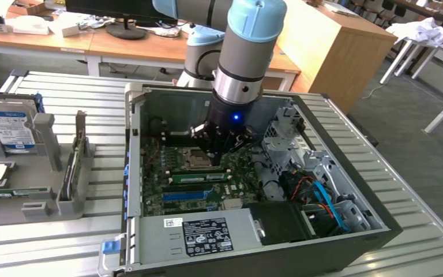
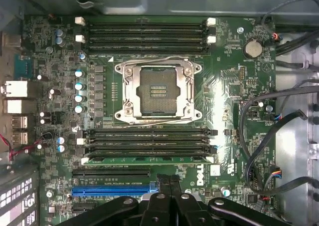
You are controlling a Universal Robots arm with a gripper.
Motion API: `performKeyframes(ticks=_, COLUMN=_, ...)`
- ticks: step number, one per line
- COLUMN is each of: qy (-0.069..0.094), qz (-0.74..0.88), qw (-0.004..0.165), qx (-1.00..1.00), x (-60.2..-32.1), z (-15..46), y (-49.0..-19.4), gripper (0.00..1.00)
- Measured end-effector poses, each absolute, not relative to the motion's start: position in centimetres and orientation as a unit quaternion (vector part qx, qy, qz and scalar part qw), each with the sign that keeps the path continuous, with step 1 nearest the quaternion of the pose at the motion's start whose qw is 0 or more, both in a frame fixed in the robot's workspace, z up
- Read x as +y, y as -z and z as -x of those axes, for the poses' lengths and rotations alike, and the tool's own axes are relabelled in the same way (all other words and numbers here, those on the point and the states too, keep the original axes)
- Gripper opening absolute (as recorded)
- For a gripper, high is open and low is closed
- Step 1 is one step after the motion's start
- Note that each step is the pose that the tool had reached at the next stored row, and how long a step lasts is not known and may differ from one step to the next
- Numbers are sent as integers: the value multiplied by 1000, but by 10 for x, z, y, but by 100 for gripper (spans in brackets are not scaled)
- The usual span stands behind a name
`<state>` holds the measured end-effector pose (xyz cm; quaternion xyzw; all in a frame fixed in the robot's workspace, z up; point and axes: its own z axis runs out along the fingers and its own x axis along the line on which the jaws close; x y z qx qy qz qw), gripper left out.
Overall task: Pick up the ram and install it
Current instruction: 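Press down the ram until it locks into place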
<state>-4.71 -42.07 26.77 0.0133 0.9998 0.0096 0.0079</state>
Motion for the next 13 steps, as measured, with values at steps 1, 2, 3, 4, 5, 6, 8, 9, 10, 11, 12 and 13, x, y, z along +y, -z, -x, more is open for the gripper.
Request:
performKeyframes(ticks=1, qy=-10, qz=-13, qw=8, qx=1000, x=-421, z=47, y=-268, gripper=11)
performKeyframes(ticks=2, qy=-10, qz=-13, qw=8, qx=1000, x=-421, z=47, y=-268, gripper=11)
performKeyframes(ticks=3, qy=-10, qz=-13, qw=8, qx=1000, x=-421, z=48, y=-268, gripper=11)
performKeyframes(ticks=4, qy=-10, qz=-13, qw=8, qx=1000, x=-421, z=49, y=-268, gripper=11)
performKeyframes(ticks=5, qy=-10, qz=-13, qw=8, qx=1000, x=-420, z=50, y=-268, gripper=11)
performKeyframes(ticks=6, qy=-10, qz=-13, qw=8, qx=1000, x=-420, z=51, y=-267, gripper=11)
performKeyframes(ticks=8, qy=-10, qz=-13, qw=8, qx=1000, x=-420, z=52, y=-267, gripper=11)
performKeyframes(ticks=9, qy=-10, qz=-13, qw=8, qx=1000, x=-420, z=53, y=-267, gripper=11)
performKeyframes(ticks=10, qy=-10, qz=-13, qw=8, qx=1000, x=-420, z=53, y=-267, gripper=11)
performKeyframes(ticks=11, qy=-10, qz=-13, qw=8, qx=1000, x=-420, z=53, y=-267, gripper=11)
performKeyframes(ticks=12, qy=-10, qz=-13, qw=8, qx=1000, x=-420, z=53, y=-267, gripper=11)
performKeyframes(ticks=13, qy=-10, qz=-13, qw=8, qx=1000, x=-420, z=53, y=-267, gripper=11)
